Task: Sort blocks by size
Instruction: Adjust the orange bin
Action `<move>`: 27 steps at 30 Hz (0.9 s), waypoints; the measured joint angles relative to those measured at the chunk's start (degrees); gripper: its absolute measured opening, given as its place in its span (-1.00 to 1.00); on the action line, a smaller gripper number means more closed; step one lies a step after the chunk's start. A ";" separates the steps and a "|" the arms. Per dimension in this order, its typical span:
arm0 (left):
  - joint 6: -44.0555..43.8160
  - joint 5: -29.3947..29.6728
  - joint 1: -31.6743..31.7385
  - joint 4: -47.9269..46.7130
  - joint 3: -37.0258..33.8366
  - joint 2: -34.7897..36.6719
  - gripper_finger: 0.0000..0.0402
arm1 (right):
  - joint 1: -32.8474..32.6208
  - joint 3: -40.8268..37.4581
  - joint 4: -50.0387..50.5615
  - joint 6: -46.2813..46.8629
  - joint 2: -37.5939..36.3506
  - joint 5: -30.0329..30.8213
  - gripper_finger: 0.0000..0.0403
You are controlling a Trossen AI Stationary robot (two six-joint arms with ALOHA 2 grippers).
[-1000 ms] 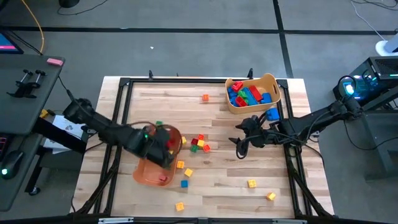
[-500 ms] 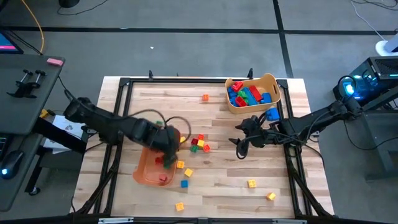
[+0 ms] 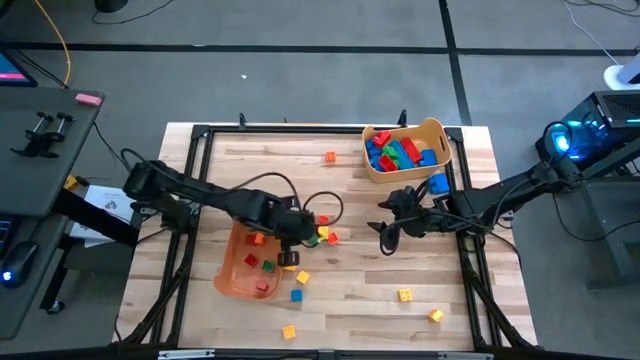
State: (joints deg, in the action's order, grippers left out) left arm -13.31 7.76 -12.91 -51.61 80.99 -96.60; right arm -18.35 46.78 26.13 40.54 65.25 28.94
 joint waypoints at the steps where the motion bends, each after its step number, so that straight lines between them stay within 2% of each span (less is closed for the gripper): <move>1: 0.23 -0.09 0.13 -0.34 0.00 -0.76 -0.93 | -0.02 0.00 0.00 0.08 0.00 0.22 0.64; 7: 2.55 -2.47 -0.83 -0.26 -0.02 -2.25 -0.99 | 0.00 0.00 -0.17 0.15 0.00 1.02 0.64; 12: 2.98 -4.10 -1.99 -1.42 -2.94 -2.29 -1.00 | 0.00 0.00 -0.26 0.10 0.00 1.05 0.64; 20: 1.43 -4.17 -2.49 -3.79 -4.46 -2.10 -1.00 | -0.01 0.00 -0.27 -0.02 0.00 1.10 0.64; 27: 1.52 -1.98 -2.09 -9.15 -4.46 -2.07 -1.00 | -0.02 0.00 -0.28 -0.03 0.00 1.12 0.64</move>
State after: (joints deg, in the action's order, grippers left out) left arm -11.79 5.78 -15.00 -60.76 76.53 -98.67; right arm -18.37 46.78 25.85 40.51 65.25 30.06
